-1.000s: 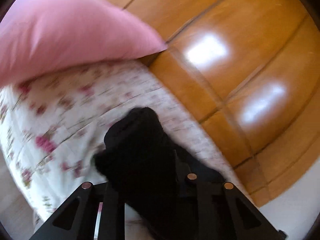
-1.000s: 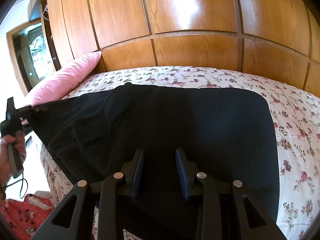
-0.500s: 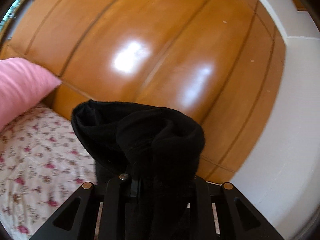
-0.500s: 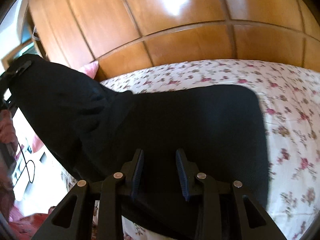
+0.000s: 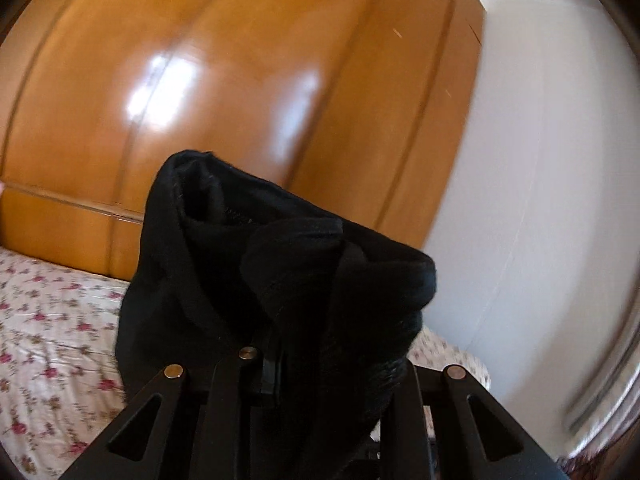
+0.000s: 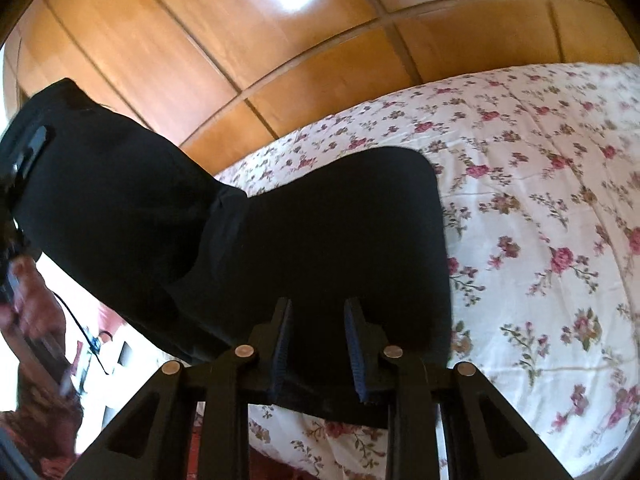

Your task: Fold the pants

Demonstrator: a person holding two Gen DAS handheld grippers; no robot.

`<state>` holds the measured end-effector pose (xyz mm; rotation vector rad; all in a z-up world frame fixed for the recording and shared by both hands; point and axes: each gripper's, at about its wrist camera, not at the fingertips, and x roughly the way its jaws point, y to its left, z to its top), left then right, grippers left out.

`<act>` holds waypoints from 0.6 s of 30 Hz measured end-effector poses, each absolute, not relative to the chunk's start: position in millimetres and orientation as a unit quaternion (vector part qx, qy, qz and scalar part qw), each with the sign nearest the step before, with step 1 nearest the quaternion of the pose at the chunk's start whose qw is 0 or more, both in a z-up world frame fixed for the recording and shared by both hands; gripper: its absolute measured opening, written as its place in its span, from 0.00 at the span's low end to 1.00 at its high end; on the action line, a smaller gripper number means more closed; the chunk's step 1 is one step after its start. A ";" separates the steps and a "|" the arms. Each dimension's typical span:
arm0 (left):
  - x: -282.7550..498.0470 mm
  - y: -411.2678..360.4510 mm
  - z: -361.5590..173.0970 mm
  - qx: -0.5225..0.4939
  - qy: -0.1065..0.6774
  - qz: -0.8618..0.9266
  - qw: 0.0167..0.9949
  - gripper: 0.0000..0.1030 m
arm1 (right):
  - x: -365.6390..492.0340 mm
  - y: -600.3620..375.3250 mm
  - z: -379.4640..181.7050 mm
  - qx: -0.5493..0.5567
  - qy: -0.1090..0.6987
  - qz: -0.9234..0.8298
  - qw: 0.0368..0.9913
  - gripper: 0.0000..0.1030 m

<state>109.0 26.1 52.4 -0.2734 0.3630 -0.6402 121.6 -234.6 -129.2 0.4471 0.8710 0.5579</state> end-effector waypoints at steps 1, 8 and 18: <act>109.3 12.1 48.0 -0.117 0.186 -0.321 0.921 0.20 | 121.1 -240.4 -127.8 0.221 0.410 0.262 0.845 0.27; 116.7 -75.5 -5.1 0.005 0.245 -0.339 0.908 0.21 | 120.3 -290.4 -128.8 0.298 0.391 0.210 0.845 0.30; 124.0 -154.5 -96.0 0.164 0.312 -0.298 0.887 0.29 | 118.6 -338.0 -129.1 0.333 0.368 0.132 0.858 0.30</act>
